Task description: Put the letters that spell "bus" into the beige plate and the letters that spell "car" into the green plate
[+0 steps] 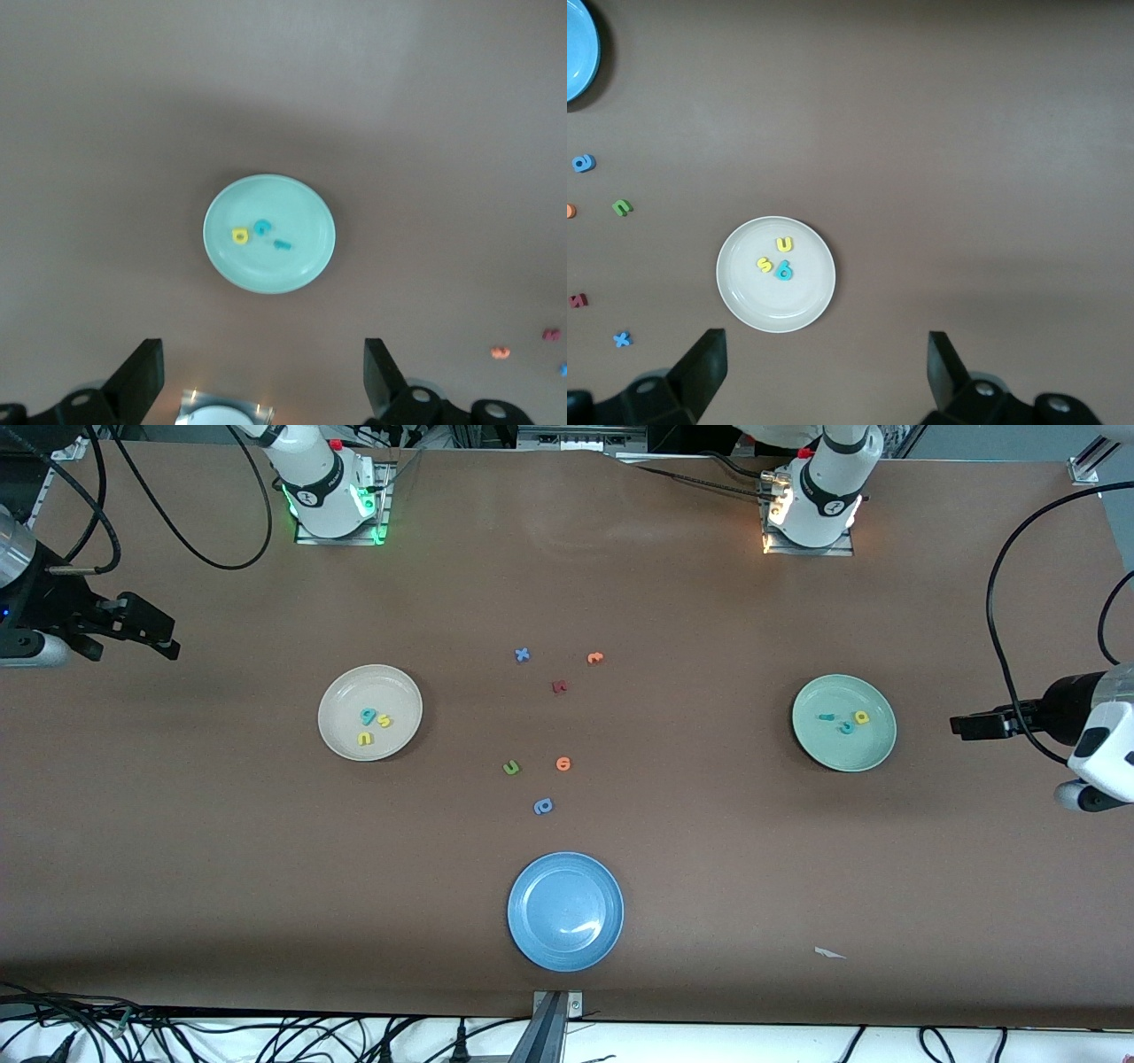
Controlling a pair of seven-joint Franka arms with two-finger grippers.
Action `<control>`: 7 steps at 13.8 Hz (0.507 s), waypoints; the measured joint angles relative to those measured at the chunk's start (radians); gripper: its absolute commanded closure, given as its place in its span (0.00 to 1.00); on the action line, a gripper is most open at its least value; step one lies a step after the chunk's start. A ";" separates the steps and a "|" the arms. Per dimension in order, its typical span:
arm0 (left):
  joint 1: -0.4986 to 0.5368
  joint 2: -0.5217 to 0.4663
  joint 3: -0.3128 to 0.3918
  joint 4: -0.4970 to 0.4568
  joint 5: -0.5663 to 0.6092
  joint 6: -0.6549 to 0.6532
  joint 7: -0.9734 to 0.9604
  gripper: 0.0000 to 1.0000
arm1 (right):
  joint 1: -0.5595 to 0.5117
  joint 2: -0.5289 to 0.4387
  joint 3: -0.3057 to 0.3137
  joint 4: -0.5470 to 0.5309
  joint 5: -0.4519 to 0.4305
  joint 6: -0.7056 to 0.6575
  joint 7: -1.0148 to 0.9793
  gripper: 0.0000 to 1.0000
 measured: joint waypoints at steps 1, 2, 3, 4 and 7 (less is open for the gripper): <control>-0.004 -0.043 0.002 -0.068 0.000 0.063 0.001 0.01 | 0.000 0.000 0.000 0.000 0.000 0.000 0.000 0.00; -0.005 -0.089 0.002 -0.143 0.000 0.123 0.006 0.01 | 0.000 0.000 0.000 0.000 0.000 0.000 0.000 0.00; -0.005 -0.134 0.002 -0.213 0.000 0.170 0.017 0.01 | 0.000 0.000 0.000 0.000 0.000 0.000 0.000 0.00; -0.005 -0.177 0.002 -0.281 0.000 0.211 0.029 0.01 | 0.000 0.000 0.000 0.000 0.000 0.000 0.000 0.00; -0.006 -0.266 -0.002 -0.414 0.000 0.284 0.038 0.01 | 0.000 0.000 0.000 0.000 0.000 0.000 0.000 0.00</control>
